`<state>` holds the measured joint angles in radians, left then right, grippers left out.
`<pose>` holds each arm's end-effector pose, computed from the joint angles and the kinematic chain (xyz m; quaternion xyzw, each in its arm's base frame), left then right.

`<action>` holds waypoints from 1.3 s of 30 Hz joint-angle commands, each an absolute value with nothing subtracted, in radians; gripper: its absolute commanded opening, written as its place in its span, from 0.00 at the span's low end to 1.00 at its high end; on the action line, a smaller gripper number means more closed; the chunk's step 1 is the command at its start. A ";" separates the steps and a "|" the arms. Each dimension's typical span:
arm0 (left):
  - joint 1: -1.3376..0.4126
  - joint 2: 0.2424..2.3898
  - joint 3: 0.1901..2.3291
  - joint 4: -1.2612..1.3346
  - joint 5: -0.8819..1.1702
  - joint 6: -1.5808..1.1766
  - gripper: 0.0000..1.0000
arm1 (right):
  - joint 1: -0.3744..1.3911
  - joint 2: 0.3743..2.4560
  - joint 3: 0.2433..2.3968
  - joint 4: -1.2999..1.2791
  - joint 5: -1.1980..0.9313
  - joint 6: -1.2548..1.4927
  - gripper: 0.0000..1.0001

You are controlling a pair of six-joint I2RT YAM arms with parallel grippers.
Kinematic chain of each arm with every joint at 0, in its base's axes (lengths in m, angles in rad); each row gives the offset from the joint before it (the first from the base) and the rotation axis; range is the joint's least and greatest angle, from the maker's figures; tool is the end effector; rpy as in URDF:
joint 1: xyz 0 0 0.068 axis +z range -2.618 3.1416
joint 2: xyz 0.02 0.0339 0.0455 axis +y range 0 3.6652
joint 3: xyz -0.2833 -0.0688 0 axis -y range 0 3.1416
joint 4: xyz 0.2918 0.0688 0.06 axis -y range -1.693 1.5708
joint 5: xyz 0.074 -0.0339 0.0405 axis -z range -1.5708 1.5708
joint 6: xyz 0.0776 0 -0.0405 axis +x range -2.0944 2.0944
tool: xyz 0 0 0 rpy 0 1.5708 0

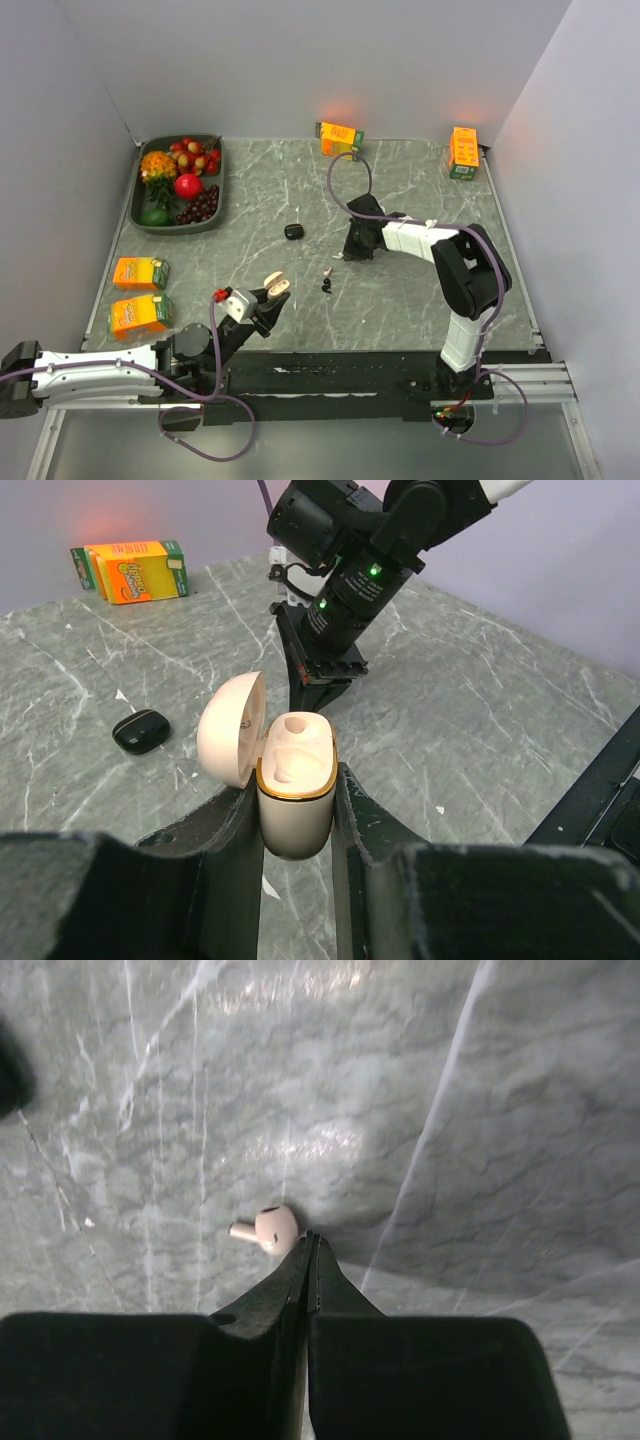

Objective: Insert the wireless bluetooth earbuds into the charging case
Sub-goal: Pick up the earbud from the center of the board.

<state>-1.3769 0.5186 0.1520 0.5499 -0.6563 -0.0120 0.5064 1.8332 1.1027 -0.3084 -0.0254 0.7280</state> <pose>0.0852 -0.1882 0.2300 0.1895 0.6260 -0.3074 0.6912 0.3731 0.2092 0.1065 0.1034 0.9592 0.1621 0.2072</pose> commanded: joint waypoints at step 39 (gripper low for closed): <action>-1.393 0.508 0.198 0.529 -0.687 -0.032 0.01 | 0.572 1.914 1.138 -0.318 0.054 0.643 0.00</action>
